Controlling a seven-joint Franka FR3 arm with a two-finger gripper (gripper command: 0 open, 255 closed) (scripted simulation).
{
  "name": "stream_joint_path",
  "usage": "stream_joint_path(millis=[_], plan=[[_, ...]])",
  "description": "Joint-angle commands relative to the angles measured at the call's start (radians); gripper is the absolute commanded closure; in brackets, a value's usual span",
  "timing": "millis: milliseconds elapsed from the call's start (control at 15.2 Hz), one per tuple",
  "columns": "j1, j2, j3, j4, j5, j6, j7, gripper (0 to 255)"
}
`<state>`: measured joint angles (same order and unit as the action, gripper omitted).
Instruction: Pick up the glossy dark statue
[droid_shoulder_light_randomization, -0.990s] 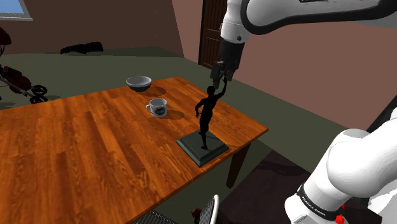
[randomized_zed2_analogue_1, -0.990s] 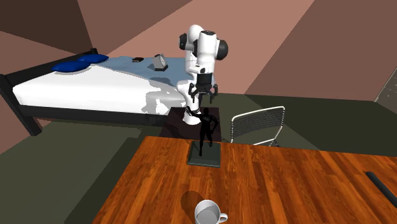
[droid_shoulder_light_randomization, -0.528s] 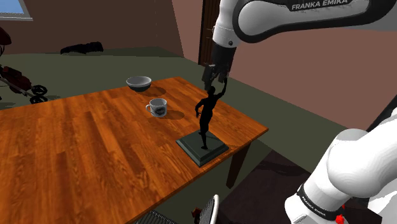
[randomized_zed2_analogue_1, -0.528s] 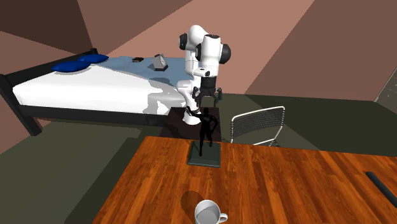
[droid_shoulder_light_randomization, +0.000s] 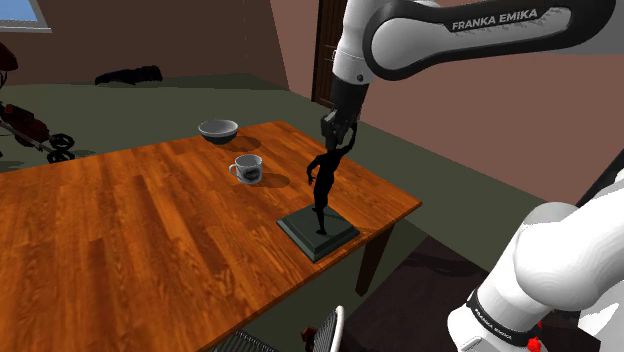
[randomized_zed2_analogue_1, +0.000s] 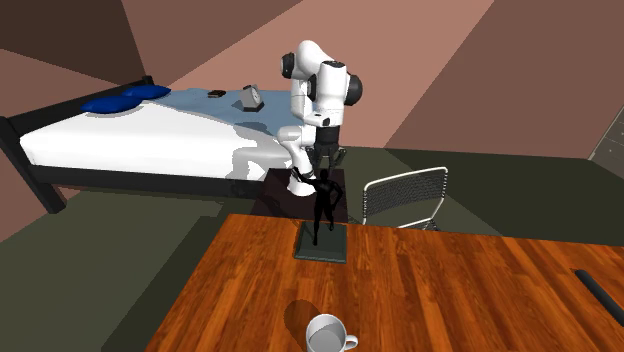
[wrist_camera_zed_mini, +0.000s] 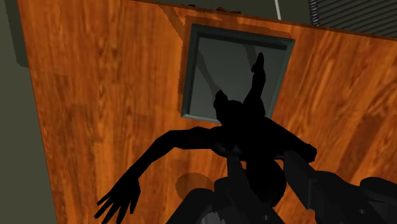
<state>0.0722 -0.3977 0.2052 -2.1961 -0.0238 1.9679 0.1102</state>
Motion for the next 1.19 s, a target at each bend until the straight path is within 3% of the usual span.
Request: stream_joint_path(millis=[0,330,1122], plan=[[0.000,0.000,0.000,-0.001,0.000,0.000,0.000,255],[0.000,0.001,0.001,-0.001,0.000,0.001,0.001,255],[-0.004,0.012,-0.004,0.170,-0.002,-0.159,-0.010,255]])
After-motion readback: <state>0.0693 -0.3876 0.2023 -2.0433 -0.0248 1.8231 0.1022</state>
